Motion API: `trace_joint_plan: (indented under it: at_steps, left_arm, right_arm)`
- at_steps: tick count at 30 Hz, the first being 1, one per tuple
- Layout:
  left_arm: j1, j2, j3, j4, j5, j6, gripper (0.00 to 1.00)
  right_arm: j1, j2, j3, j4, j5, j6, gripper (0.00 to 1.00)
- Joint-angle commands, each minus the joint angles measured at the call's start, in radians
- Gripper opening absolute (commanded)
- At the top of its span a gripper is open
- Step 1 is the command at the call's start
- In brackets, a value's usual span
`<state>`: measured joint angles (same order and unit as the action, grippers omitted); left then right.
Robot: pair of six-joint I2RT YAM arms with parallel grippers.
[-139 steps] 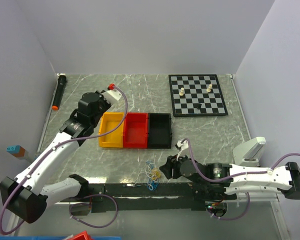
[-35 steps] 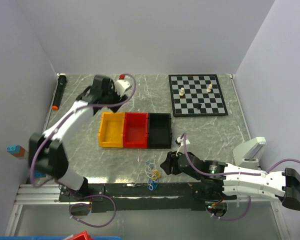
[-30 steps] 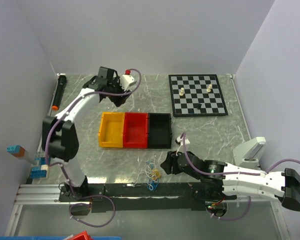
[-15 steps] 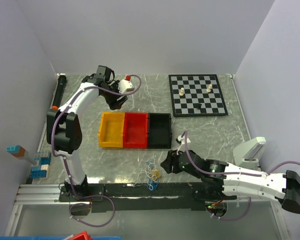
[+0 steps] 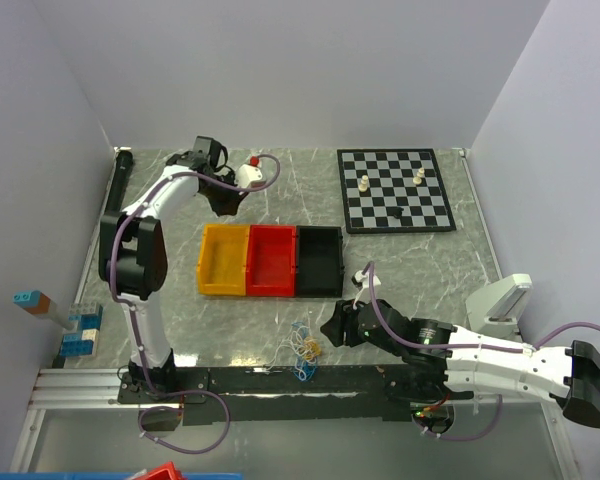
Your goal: Untangle the cables
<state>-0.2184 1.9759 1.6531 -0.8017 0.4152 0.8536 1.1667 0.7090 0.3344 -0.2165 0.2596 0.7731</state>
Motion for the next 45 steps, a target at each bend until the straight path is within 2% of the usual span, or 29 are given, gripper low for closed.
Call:
trace_joint_plan:
  at_steps: [1, 9, 14, 20, 26, 31, 37, 45]
  left_arm:
    - [-0.001, -0.052, -0.029, 0.013, 0.065, 0.009, 0.01]
    - [0.001, -0.274, -0.255, 0.179, 0.042, -0.086, 0.01]
    - [-0.001, -0.38, -0.394, 0.17, 0.025, -0.059, 0.01]
    - [-0.009, -0.355, -0.469, 0.179, -0.094, -0.086, 0.01]
    - [-0.059, -0.31, -0.503, 0.266, -0.219, -0.146, 0.01]
    - [-0.102, -0.255, -0.471, 0.3, -0.265, -0.2, 0.02]
    - [-0.11, -0.23, -0.458, 0.309, -0.274, -0.223, 0.16]
    - [-0.104, -0.353, -0.362, 0.139, -0.181, -0.208, 0.5]
  right_arm:
    - [-0.007, -0.011, 0.012, 0.04, -0.005, 0.015, 0.58]
    - [-0.007, -0.005, -0.001, 0.051, -0.006, 0.017, 0.57]
    - [-0.009, 0.018, -0.009, 0.08, -0.016, 0.017, 0.57]
    - [-0.009, 0.027, 0.002, 0.082, -0.016, 0.015, 0.57]
    - [-0.009, -0.005, -0.015, 0.072, -0.01, 0.031, 0.57]
    - [-0.009, -0.002, -0.015, 0.072, -0.008, 0.035, 0.57]
    - [-0.009, -0.005, -0.014, 0.069, -0.002, 0.032, 0.57]
    - [-0.01, -0.002, -0.012, 0.075, -0.002, 0.026, 0.58]
